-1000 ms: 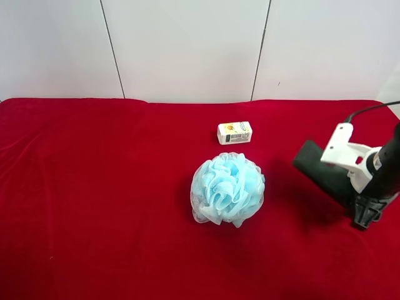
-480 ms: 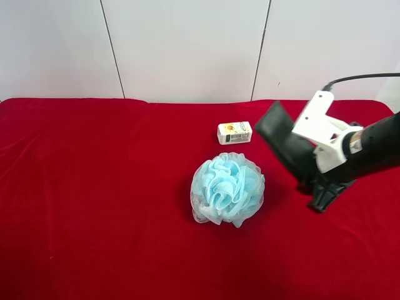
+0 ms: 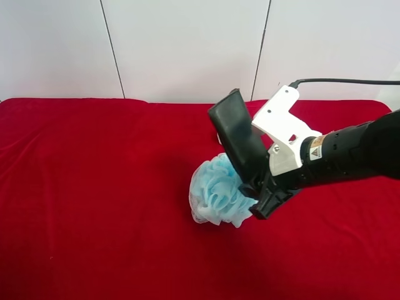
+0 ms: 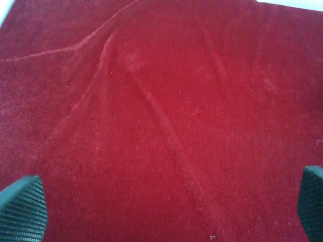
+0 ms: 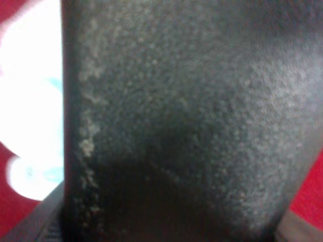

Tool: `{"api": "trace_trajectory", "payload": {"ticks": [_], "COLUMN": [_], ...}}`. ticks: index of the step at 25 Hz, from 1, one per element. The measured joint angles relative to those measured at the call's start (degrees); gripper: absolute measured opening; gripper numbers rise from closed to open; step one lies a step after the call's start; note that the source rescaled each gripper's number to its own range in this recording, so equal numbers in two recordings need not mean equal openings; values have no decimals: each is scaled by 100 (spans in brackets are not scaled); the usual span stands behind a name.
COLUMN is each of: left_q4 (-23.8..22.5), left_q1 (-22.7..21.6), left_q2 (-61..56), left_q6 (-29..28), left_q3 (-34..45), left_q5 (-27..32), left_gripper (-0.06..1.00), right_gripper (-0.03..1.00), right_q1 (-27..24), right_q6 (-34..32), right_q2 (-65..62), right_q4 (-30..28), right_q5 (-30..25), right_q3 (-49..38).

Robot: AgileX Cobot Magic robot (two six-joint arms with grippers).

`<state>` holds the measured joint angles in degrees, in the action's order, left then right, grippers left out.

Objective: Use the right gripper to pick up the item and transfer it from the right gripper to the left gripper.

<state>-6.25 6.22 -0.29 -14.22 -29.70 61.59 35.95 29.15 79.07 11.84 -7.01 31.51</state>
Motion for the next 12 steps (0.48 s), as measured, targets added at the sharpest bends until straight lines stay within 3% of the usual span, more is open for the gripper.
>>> {"api": "trace_trajectory", "payload": {"ticks": [8, 12], "left_q4": [0, 0], "left_q1": [0, 0], "left_q2": [0, 0], "left_q6": [0, 0], "left_q3": [0, 0], "left_q5": [0, 0], "left_gripper": [100, 100], "right_gripper": [14, 14], "right_q1": [428, 475], "right_q6": [-32, -45], "right_q2": [0, 5], "right_q4": [484, 527], "right_q5": [298, 0], "right_q3": [-5, 320]}}
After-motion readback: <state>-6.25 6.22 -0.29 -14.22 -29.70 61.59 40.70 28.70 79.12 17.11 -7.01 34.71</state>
